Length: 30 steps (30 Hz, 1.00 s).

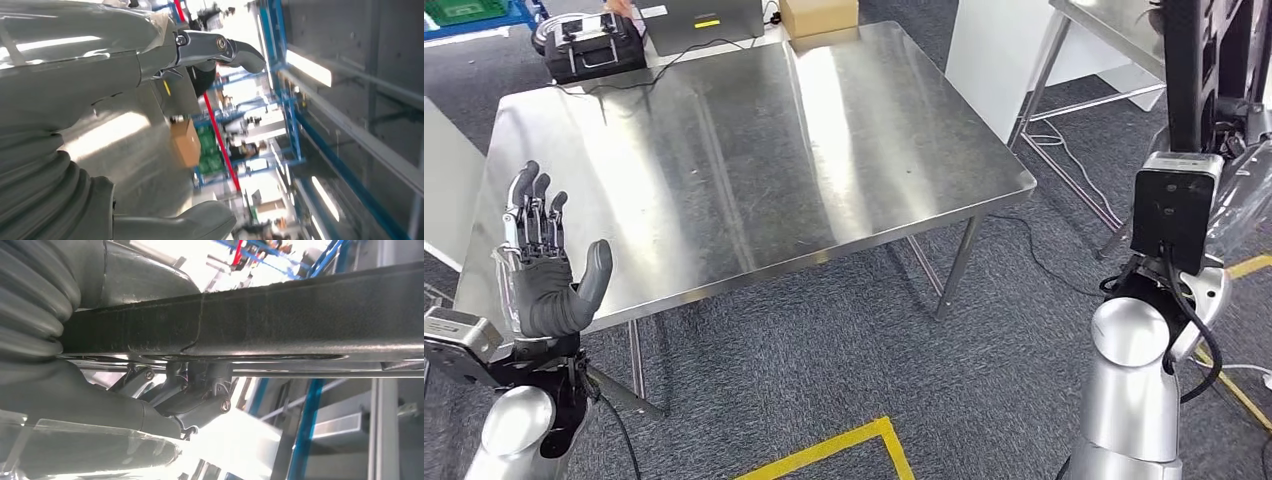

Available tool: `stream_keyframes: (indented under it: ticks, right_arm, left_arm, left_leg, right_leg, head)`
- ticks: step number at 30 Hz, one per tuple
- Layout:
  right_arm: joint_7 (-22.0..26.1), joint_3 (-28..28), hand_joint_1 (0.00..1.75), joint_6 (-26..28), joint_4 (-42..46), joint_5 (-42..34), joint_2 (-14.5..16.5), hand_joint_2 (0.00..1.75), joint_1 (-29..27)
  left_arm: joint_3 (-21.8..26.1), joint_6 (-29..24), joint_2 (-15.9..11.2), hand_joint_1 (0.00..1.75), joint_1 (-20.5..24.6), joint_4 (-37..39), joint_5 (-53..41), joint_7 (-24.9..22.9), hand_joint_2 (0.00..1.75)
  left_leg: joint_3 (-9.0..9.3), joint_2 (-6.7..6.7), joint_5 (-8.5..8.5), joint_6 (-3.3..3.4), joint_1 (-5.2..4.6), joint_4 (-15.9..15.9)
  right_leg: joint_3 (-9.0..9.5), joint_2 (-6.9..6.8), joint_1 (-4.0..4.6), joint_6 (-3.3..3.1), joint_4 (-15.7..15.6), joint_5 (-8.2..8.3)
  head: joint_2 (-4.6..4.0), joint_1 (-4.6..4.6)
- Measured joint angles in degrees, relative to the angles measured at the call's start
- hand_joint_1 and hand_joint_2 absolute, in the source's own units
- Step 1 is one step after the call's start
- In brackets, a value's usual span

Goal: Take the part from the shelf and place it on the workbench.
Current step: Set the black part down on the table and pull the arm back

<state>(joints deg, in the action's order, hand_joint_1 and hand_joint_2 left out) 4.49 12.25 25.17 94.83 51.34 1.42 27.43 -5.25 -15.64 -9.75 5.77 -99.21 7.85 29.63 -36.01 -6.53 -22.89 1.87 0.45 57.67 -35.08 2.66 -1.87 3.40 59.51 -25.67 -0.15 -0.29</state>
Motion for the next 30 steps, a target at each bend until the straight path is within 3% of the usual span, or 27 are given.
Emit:
stream_keyframes:
  ticks: [1,3,5,7,9,10,11,12,14,16,17,19,21,23,25,26,27,29,30]
  right_arm:
    - [-0.16,-0.01,1.75,-0.14,-0.28,0.21,-0.03,1.75,0.28]
    - [-0.51,-0.07,1.75,-0.38,-0.79,0.51,-0.06,1.75,0.69]
    - [-0.99,-0.15,1.75,-0.89,-1.30,0.82,-0.08,1.75,1.48]
    - [-1.60,-0.27,1.75,-1.60,-1.83,1.26,-0.23,1.75,2.25]
    - [-2.38,-0.45,1.75,-2.46,-2.51,1.84,-0.47,1.75,2.47]
    - [-2.76,-0.54,1.75,-2.93,-2.93,2.18,-0.56,1.75,2.50]
    - [-3.18,-0.62,1.75,-3.38,-3.40,2.54,-0.62,1.75,2.55]
    - [-3.54,-0.70,1.75,-3.84,-3.86,2.94,-0.67,1.75,2.67]
    - [-4.05,-0.89,1.75,-4.59,-4.70,3.70,-0.77,1.75,3.12]
    - [-4.29,-1.18,1.75,-5.07,-5.49,4.33,-0.95,1.75,3.65]
    - [-4.38,-1.32,1.75,-5.17,-5.86,4.56,-1.01,1.75,3.79]
    - [-4.53,-1.55,1.75,-5.28,-6.51,4.99,-1.02,1.75,3.95]
    - [-4.59,-1.79,1.75,-5.28,-6.89,5.59,-0.99,1.75,4.11]
    - [-4.62,-2.08,1.75,-5.30,-7.18,6.48,-1.08,1.75,4.02]
    - [-4.76,-2.34,1.75,-5.36,-7.47,7.41,-1.15,1.75,3.56]
    - [-4.84,-2.40,1.75,-5.41,-7.59,7.82,-1.16,1.75,3.32]
    - [-4.89,-2.44,1.75,-5.46,-7.69,8.25,-1.15,1.75,3.17]
    - [-4.91,-2.45,1.75,-5.64,-7.78,9.16,-1.11,1.75,3.06]
    - [-4.91,-2.44,1.75,-5.81,-7.81,9.62,-1.08,1.75,3.05]
  left_arm:
    - [0.00,0.08,-0.01,0.00,0.00,0.00,-0.04,-0.04,1.75]
    - [0.02,0.23,-0.02,0.00,-0.06,0.01,-0.11,-0.12,1.75]
    - [0.16,0.57,-0.05,0.00,-0.06,0.02,-0.38,-0.16,1.75]
    - [0.28,1.04,-0.06,0.00,0.00,0.02,-0.78,-0.30,1.75]
    - [0.27,1.49,-0.05,0.00,-0.07,0.05,-1.12,-0.50,1.75]
    - [0.26,1.70,-0.04,0.00,-0.12,0.08,-1.30,-0.60,1.75]
    - [0.26,1.92,-0.04,0.00,-0.13,0.11,-1.47,-0.69,1.75]
    - [0.26,2.11,-0.04,0.00,-0.10,0.13,-1.62,-0.78,1.75]
    - [0.28,2.56,-0.04,0.00,0.15,0.13,-1.96,-0.89,1.75]
    - [0.30,2.92,-0.02,0.00,0.48,0.12,-2.22,-1.06,1.75]
    - [0.31,3.03,0.00,0.00,0.59,0.12,-2.32,-1.15,1.75]
    - [0.32,3.30,0.03,0.00,0.62,0.14,-2.49,-1.26,1.75]
    - [0.28,3.64,0.13,0.00,0.89,0.25,-2.72,-1.27,1.75]
    - [0.22,4.01,0.36,0.00,1.27,0.62,-2.91,-1.27,1.75]
    - [0.04,4.35,0.69,0.00,1.36,1.22,-2.98,-1.26,1.75]
    - [-0.09,4.50,0.83,0.00,1.36,1.53,-2.99,-1.23,1.75]
    - [-0.25,4.66,0.96,0.00,1.38,1.84,-3.01,-1.20,1.75]
    - [-0.52,4.87,1.20,0.00,1.60,2.40,-3.13,-1.14,1.75]
    - [-0.62,4.93,1.31,0.00,1.78,2.65,-3.22,-1.13,1.75]
  left_leg:
    - [-0.25,-0.50,-0.02,-0.36,0.03,0.13]
    - [-0.56,-1.38,0.16,-0.97,0.19,-0.04]
    - [-1.33,0.76,-0.61,-1.51,0.06,1.26]
    - [-4.09,4.57,-3.45,-1.92,-0.03,6.94]
    - [-7.99,5.98,-6.26,-2.06,0.18,14.34]
    - [-9.19,6.11,-6.58,-2.03,0.22,16.33]
    - [-9.25,6.21,-5.76,-1.90,0.21,16.06]
    - [-8.08,6.55,-4.06,-1.62,0.13,13.51]
    - [-3.99,9.02,-0.57,-0.62,-0.50,5.59]
    - [-1.59,10.94,0.50,0.19,-1.30,0.95]
    - [-1.45,10.89,0.27,0.35,-1.57,0.47]
    - [-1.18,9.25,0.57,0.68,-1.44,-0.11]
    - [-0.59,7.71,1.12,1.12,-0.89,-1.01]
    - [-0.36,6.20,1.38,1.36,-0.46,-1.37]
    - [-0.38,4.44,1.38,1.35,-0.32,-1.34]
    - [-0.38,3.52,1.36,1.30,-0.23,-1.29]
    - [-0.37,2.60,1.29,1.17,-0.12,-1.16]
    - [-0.53,0.93,0.93,0.57,0.11,-0.51]
    - [-0.77,0.20,0.69,0.17,0.17,-0.04]
  right_leg:
    - [0.45,0.25,0.04,-0.29,-0.88,0.22]
    - [0.57,-0.81,0.30,-1.18,-0.90,0.30]
    - [0.72,-1.86,0.18,-1.94,-1.06,0.42]
    - [0.92,-2.99,0.25,-2.68,-1.18,0.33]
    - [1.06,-4.22,0.62,-3.18,-1.17,0.09]
    - [1.13,-4.86,0.77,-3.31,-1.17,-0.01]
    - [1.23,-5.53,0.90,-3.44,-1.16,-0.12]
    - [1.38,-6.19,1.03,-3.52,-1.16,-0.26]
    - [1.78,-7.47,1.35,-3.53,-1.18,-0.58]
    - [2.06,-8.66,1.69,-3.16,-1.22,-0.92]
    - [2.16,-9.32,1.80,-2.90,-1.28,-1.08]
    - [2.38,-10.25,1.92,-2.37,-1.27,-1.48]
    - [1.39,-7.73,1.83,-2.04,1.18,-2.76]
    - [-2.24,-3.95,1.54,-2.08,8.18,-5.43]
    - [-6.08,-2.86,1.30,-1.75,14.66,-7.16]
    - [-6.69,-2.78,1.12,-1.24,15.06,-6.70]
    - [-6.09,-2.66,0.82,-0.54,12.94,-5.27]
    - [-2.84,-1.19,-0.01,0.89,4.88,-1.55]
    - [-1.38,-0.45,-0.31,1.04,1.64,-0.28]
  head:
    - [0.00,0.02]
    - [0.00,-0.03]
    - [0.00,-0.28]
    - [0.00,-0.71]
    - [0.00,-0.89]
    - [0.00,-0.90]
    - [0.00,-0.91]
    - [0.00,-0.91]
    - [0.00,-0.89]
    - [0.00,-0.89]
    - [0.00,-0.90]
    - [0.00,-0.98]
    - [0.00,-0.90]
    - [0.00,-0.68]
    - [0.00,-0.49]
    - [0.00,-0.48]
    - [0.00,-0.47]
    - [0.00,-0.38]
    - [0.00,-0.31]
